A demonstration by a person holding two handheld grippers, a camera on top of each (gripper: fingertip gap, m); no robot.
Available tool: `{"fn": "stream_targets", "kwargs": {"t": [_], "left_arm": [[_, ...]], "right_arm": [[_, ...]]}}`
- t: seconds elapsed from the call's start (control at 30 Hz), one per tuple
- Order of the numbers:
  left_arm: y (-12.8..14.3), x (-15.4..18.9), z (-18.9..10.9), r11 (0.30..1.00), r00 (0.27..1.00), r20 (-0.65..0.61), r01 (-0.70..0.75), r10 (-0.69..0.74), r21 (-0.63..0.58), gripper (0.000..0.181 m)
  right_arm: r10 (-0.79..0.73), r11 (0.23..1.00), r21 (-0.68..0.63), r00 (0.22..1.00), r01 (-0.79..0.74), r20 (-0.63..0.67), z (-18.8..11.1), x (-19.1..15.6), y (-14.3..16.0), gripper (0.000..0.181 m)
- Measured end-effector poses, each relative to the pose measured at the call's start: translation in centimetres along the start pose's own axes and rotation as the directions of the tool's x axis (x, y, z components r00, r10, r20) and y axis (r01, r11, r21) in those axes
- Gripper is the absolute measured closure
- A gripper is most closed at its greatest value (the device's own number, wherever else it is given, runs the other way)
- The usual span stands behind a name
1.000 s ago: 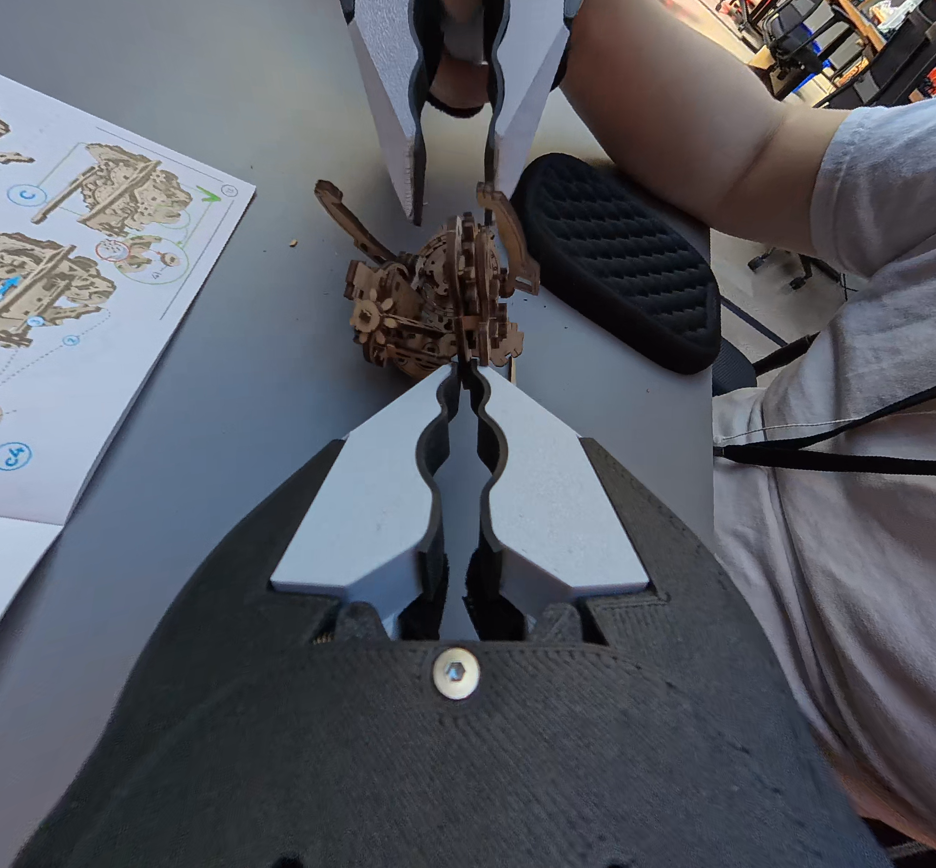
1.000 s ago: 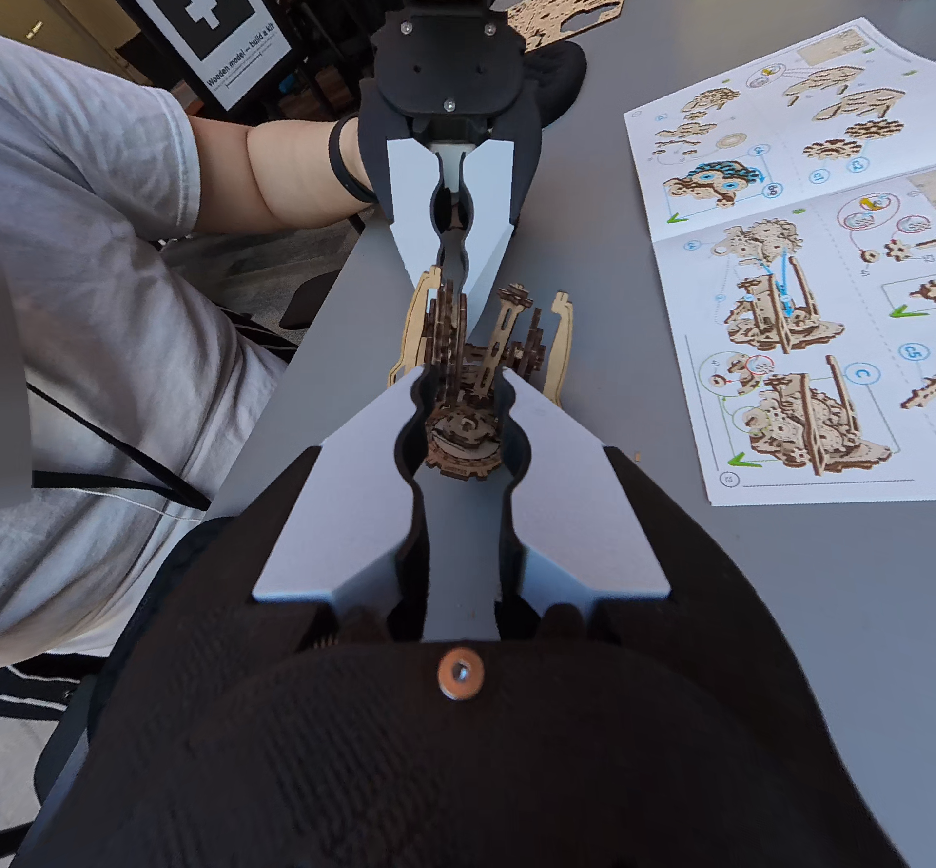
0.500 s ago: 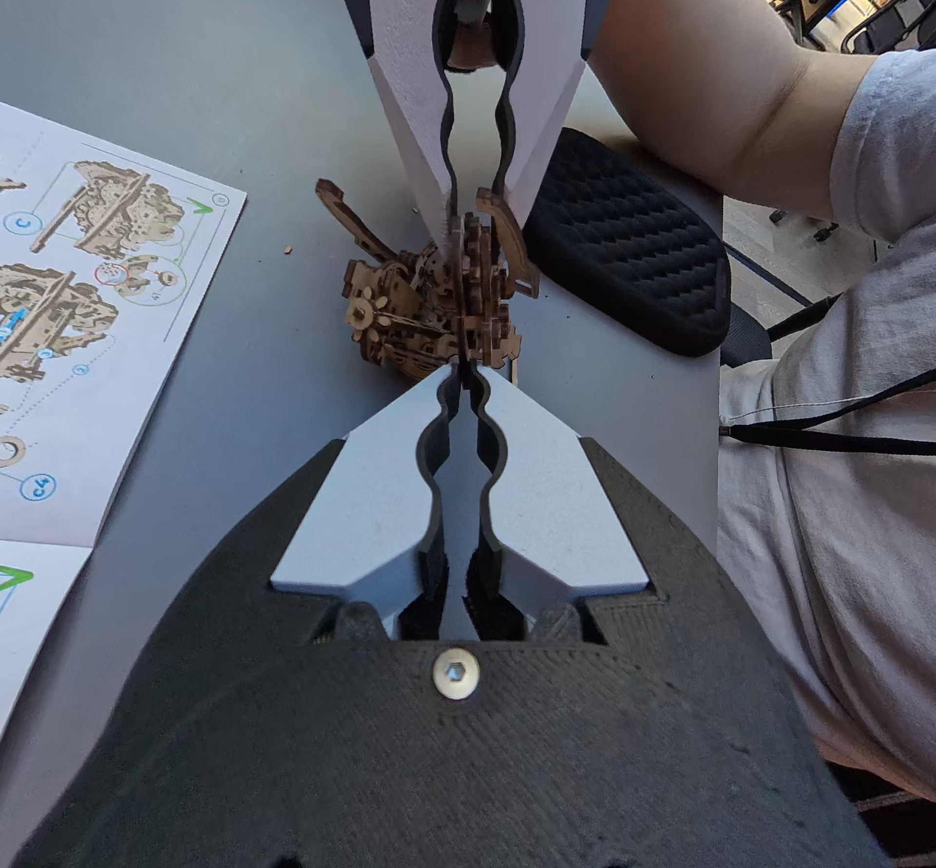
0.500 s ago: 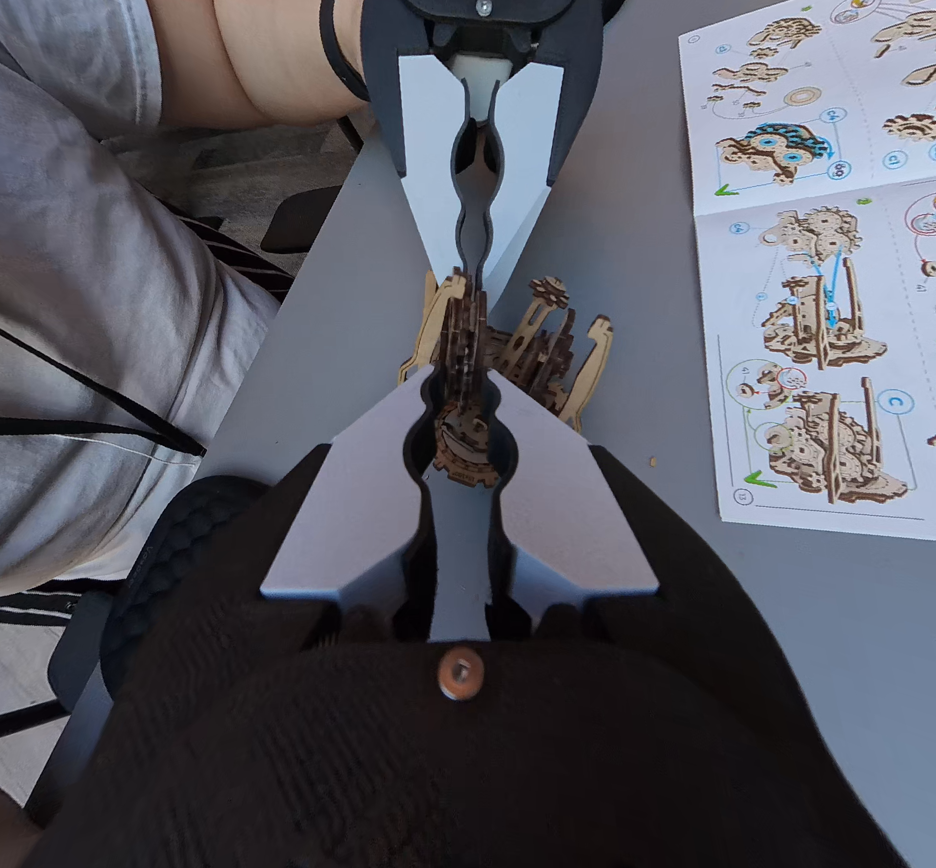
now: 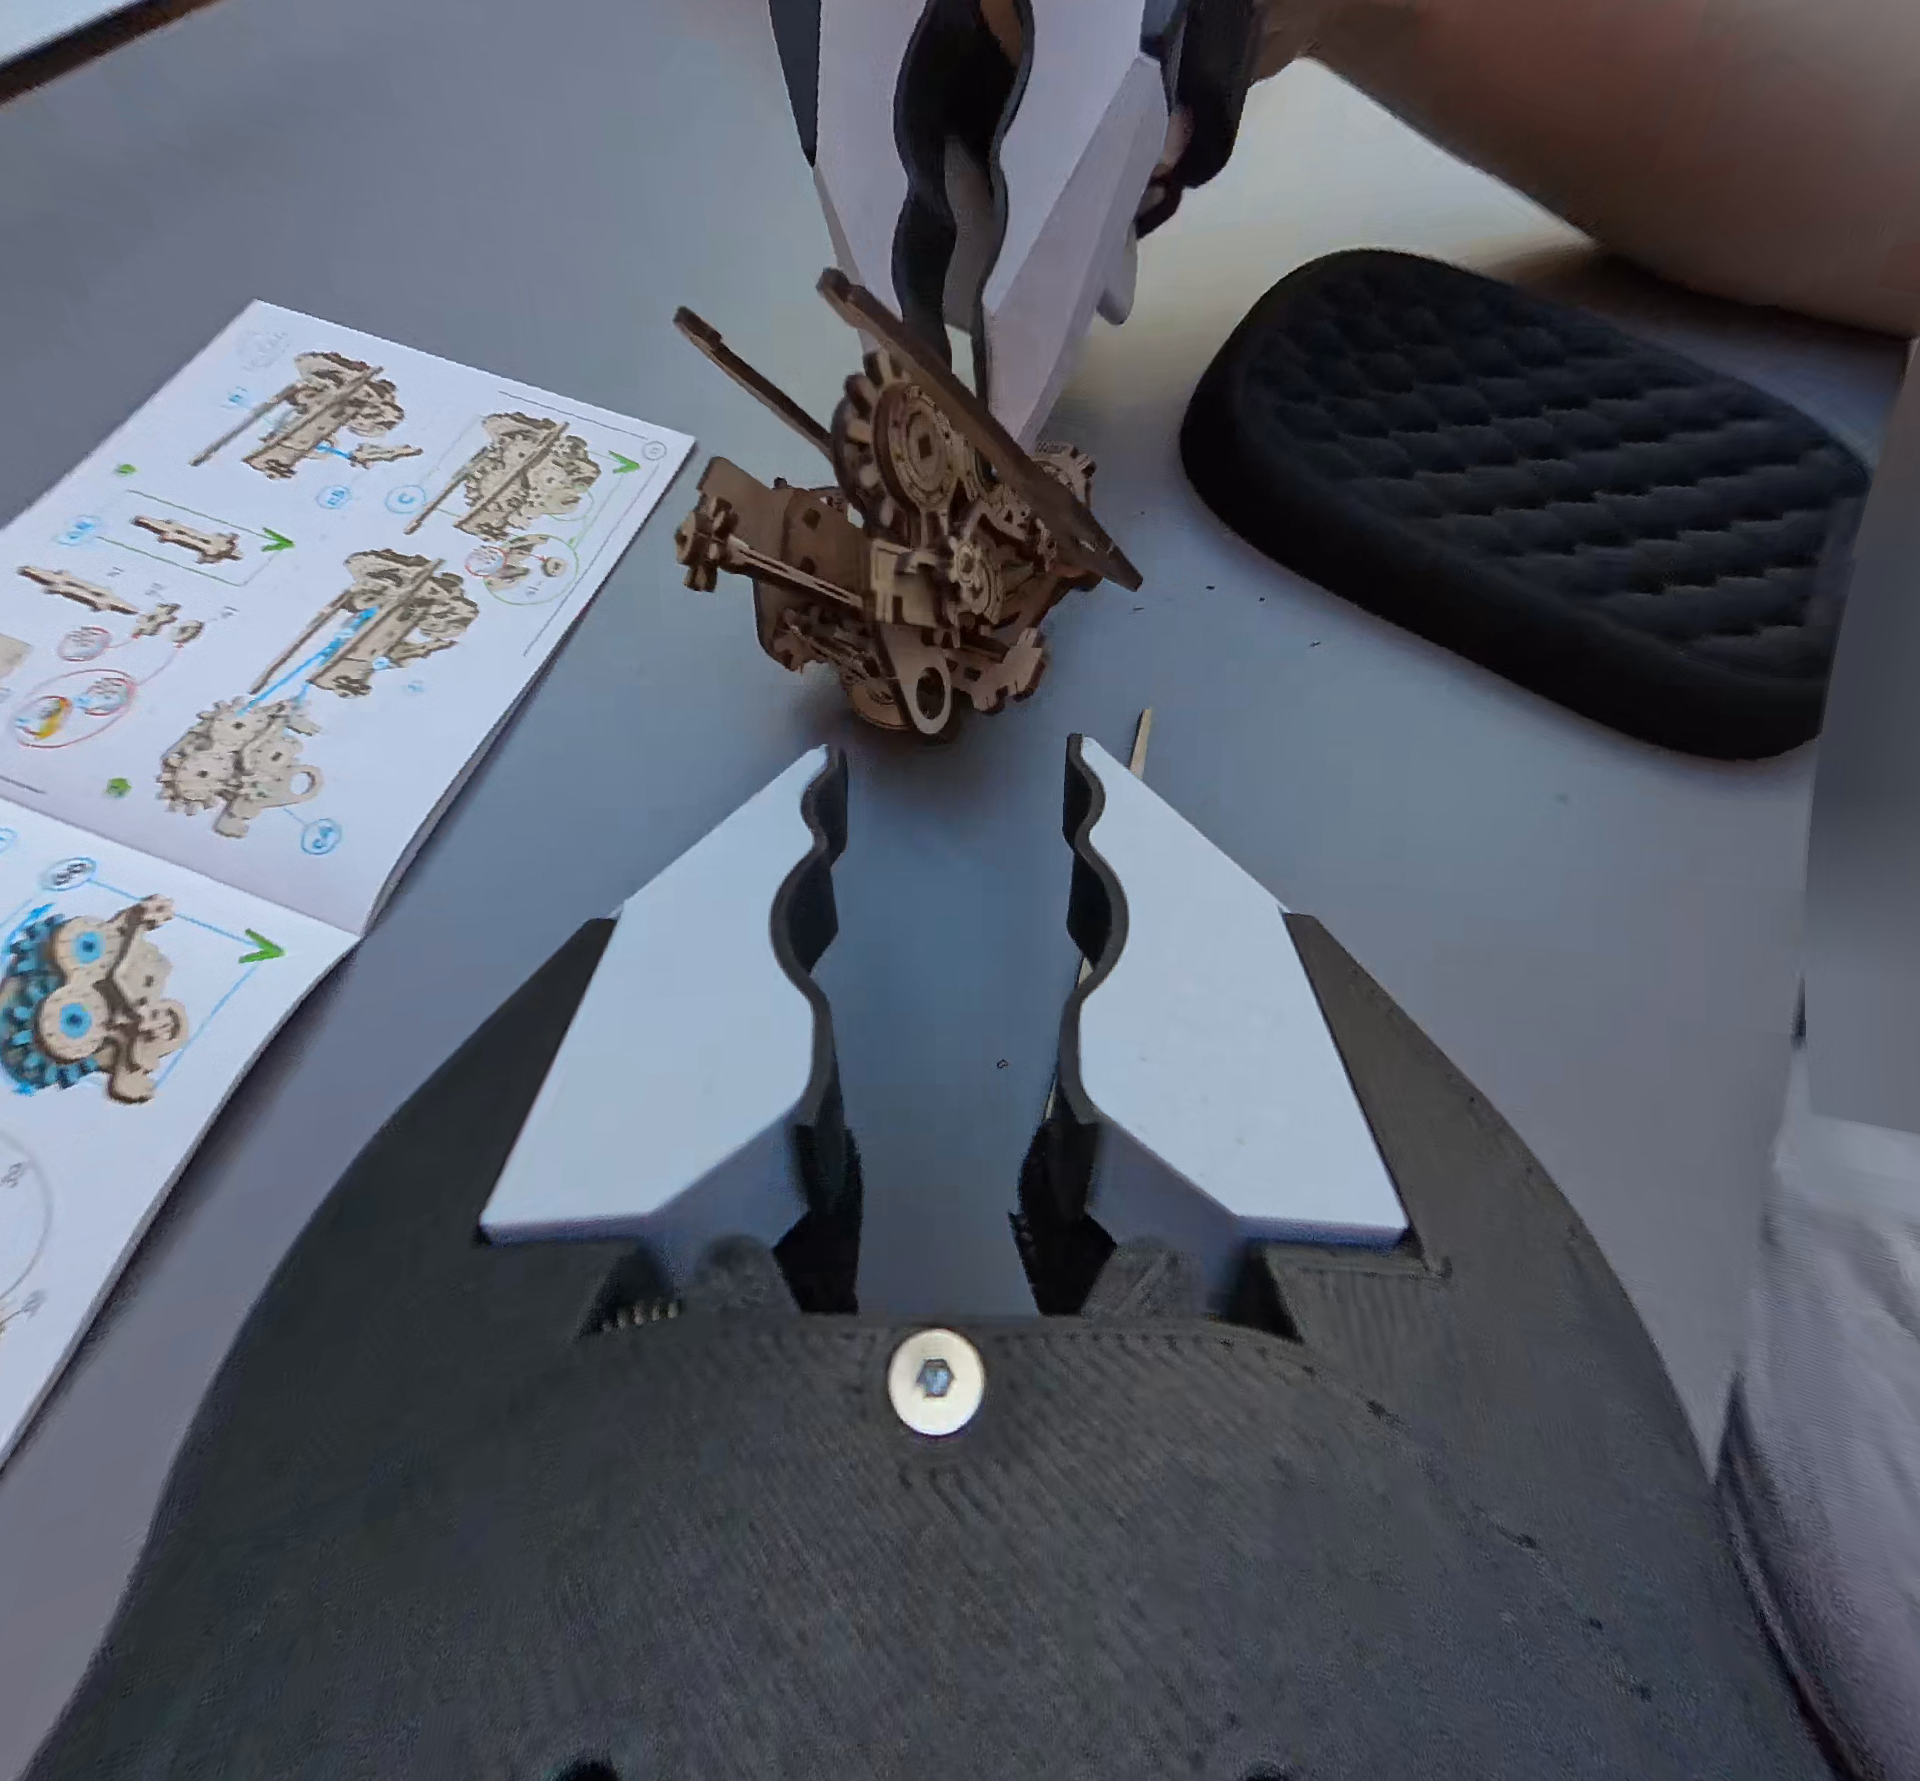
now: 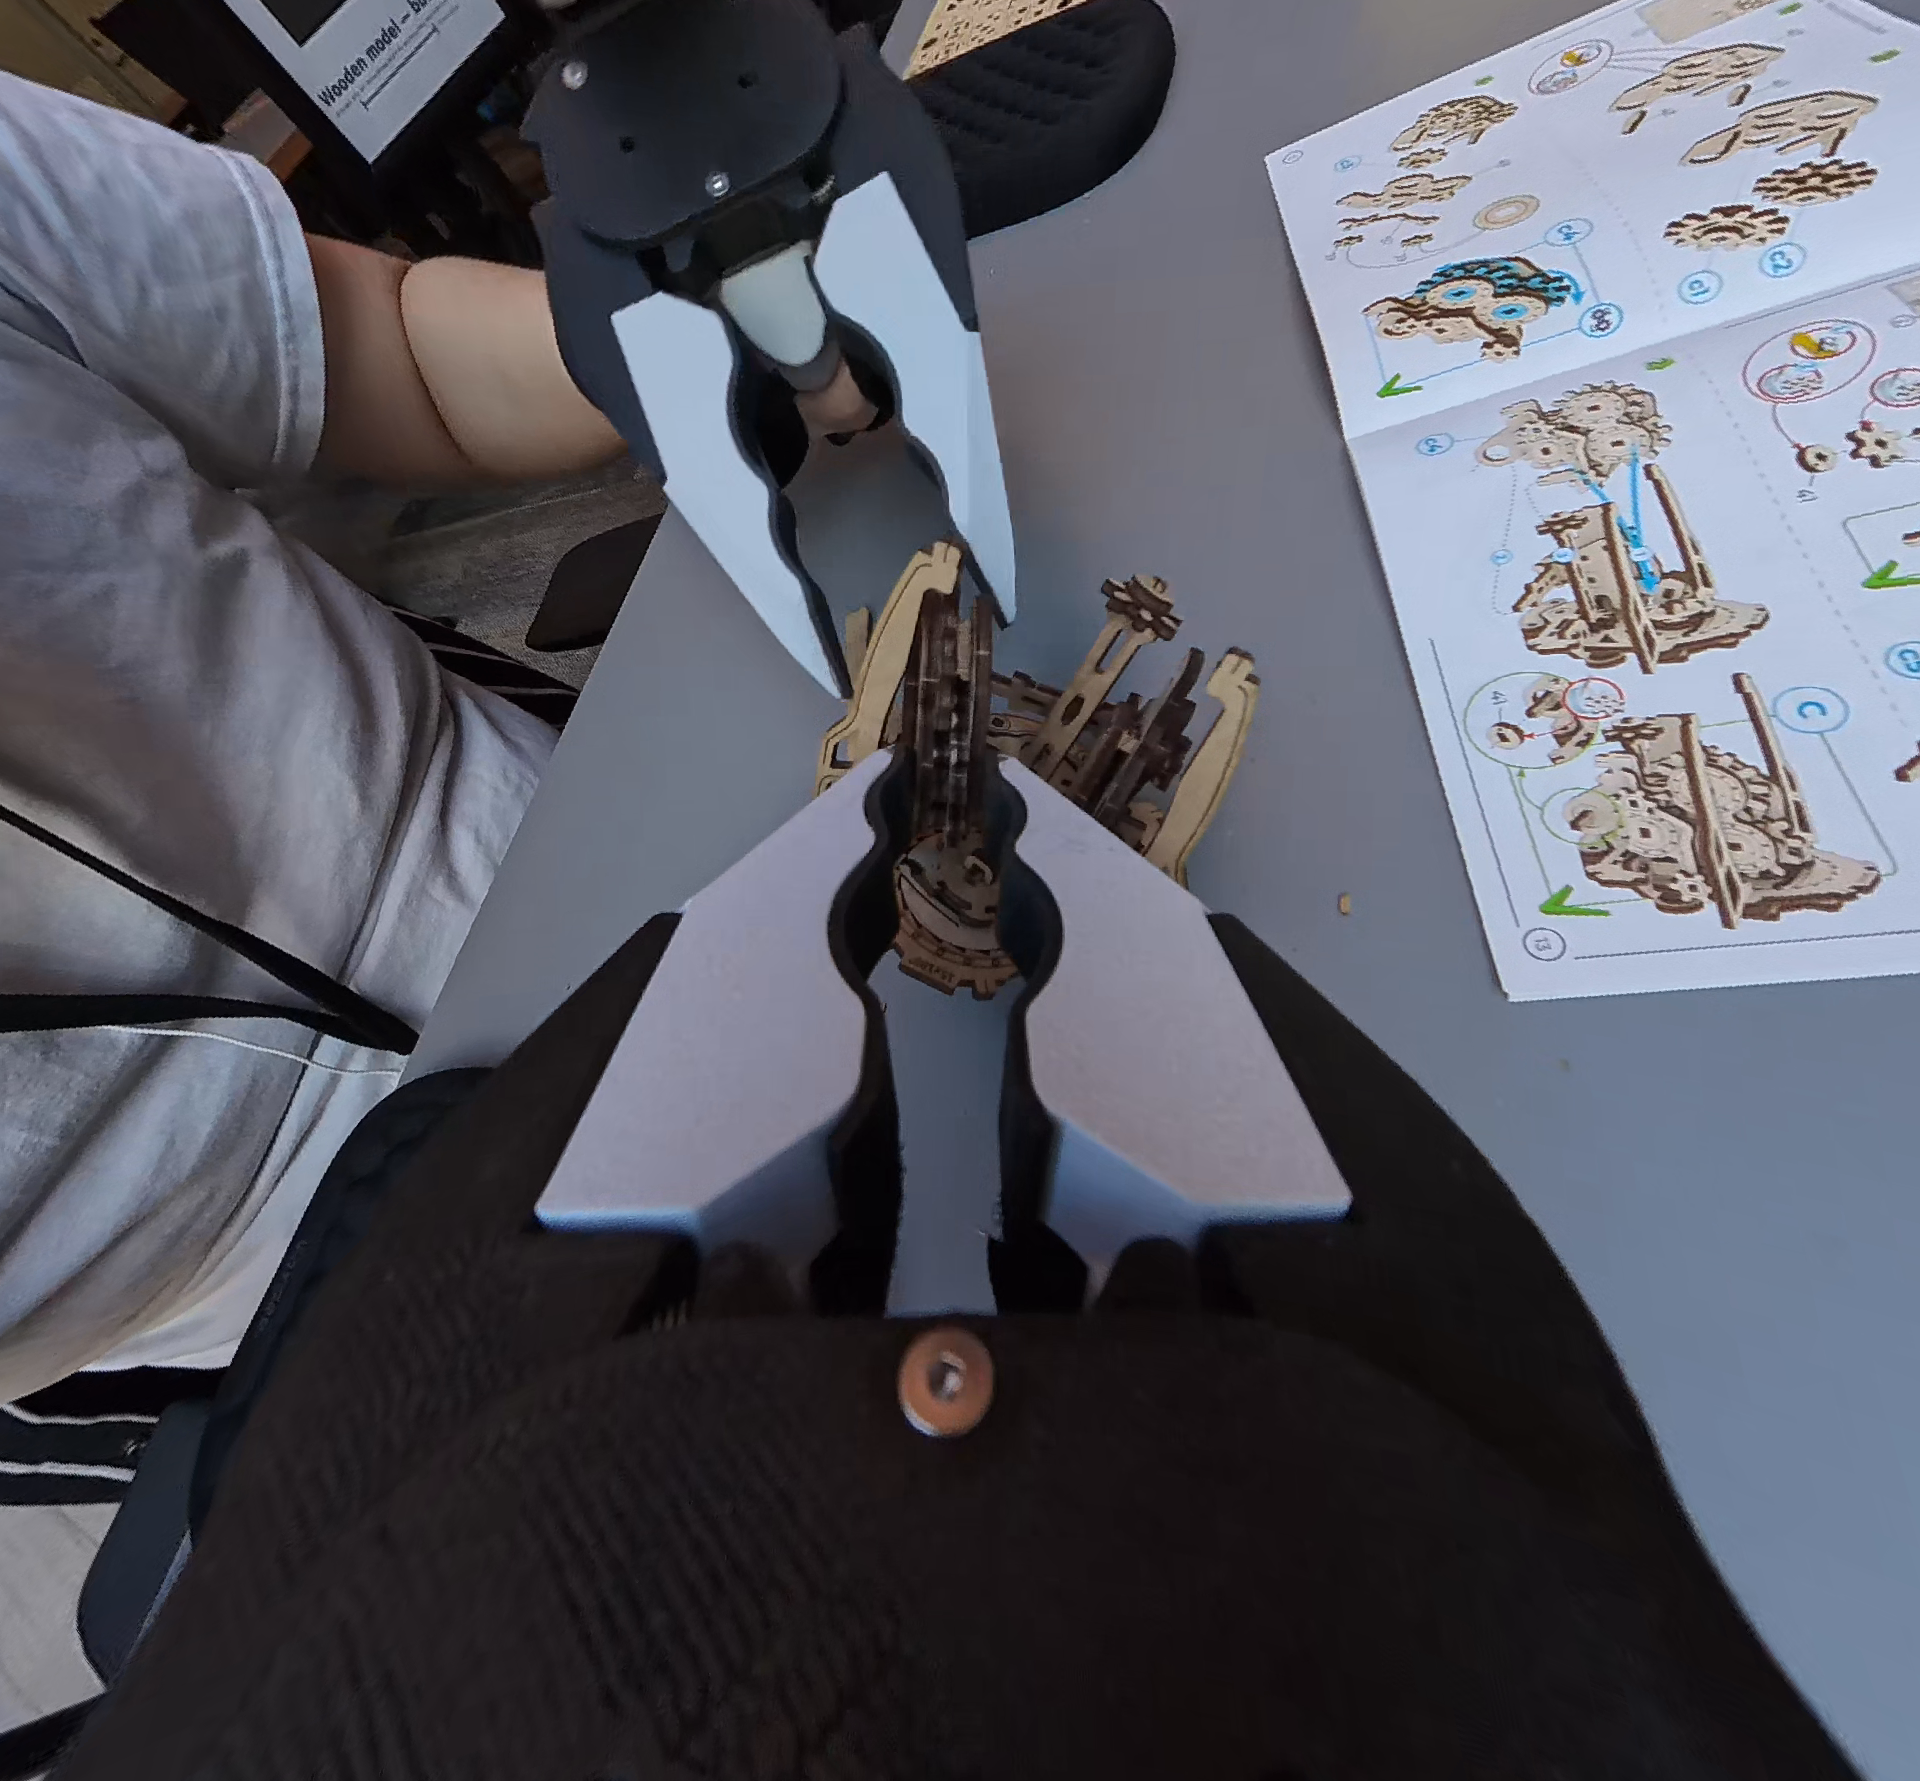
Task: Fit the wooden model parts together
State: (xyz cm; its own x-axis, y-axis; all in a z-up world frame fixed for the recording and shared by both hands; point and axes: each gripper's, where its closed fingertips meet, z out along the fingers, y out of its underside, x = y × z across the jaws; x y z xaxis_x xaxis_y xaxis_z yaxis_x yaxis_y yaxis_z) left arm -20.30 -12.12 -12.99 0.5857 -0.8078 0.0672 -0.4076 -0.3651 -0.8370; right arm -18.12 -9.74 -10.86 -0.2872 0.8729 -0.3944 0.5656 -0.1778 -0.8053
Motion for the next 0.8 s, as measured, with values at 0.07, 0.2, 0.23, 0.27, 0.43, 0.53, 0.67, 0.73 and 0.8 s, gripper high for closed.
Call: {"fn": "stream_targets", "kwargs": {"t": [0.07,0.2,0.23,0.27,0.43,0.53,0.67,0.73,0.8], "left_arm": [[0.3,0.2,0.1,0.996,0.991,0.098,-0.092,0.092,-0.01,0.143],[0.5,0.5,0.6,0.954,0.916,0.266,-0.294,0.299,-0.061,0.15],[0.3,0.2,0.6,0.932,0.875,0.324,-0.353,0.36,-0.081,0.151],[0.1,0.1,0.6,0.909,0.835,0.364,-0.406,0.412,-0.098,0.153],[0.0,-0.2,1.5,0.872,0.776,0.403,-0.465,0.486,-0.156,0.156],[-0.2,-0.5,1.5,0.868,0.764,0.417,-0.468,0.493,-0.168,0.168],[-0.4,-0.7,1.7,0.852,0.739,0.429,-0.487,0.519,-0.191,0.171],[-0.4,-0.8,1.8,0.849,0.733,0.433,-0.491,0.524,-0.195,0.171],[-0.5,-0.9,1.8,0.847,0.727,0.439,-0.493,0.527,-0.2,0.173]], "right_arm": [[0.02,1.0,0.01,1.0,-0.02,0.003,0.0,0.1,0.0,0.171],[0.062,0.997,0.04,0.998,-0.062,0.004,0.2,0.5,-0.2,0.171],[0.069,0.997,0.045,0.998,-0.069,0.009,0.2,0.5,-0.2,0.171],[0.076,0.996,0.049,0.997,-0.076,0.012,0.2,0.5,-0.2,0.171],[0.107,0.992,0.065,0.994,-0.107,0.004,0.2,0.9,-0.3,0.171],[0.137,0.988,0.073,0.991,-0.137,0.005,0.2,1.1,-0.3,0.171],[0.171,0.981,0.091,0.985,-0.171,0.003,0.2,1.3,-0.4,0.171],[0.195,0.976,0.098,0.981,-0.194,0.001,0.1,1.4,-0.4,0.171],[0.197,0.975,0.105,0.98,-0.195,-0.006,0.1,1.4,-0.4,0.171]]}}
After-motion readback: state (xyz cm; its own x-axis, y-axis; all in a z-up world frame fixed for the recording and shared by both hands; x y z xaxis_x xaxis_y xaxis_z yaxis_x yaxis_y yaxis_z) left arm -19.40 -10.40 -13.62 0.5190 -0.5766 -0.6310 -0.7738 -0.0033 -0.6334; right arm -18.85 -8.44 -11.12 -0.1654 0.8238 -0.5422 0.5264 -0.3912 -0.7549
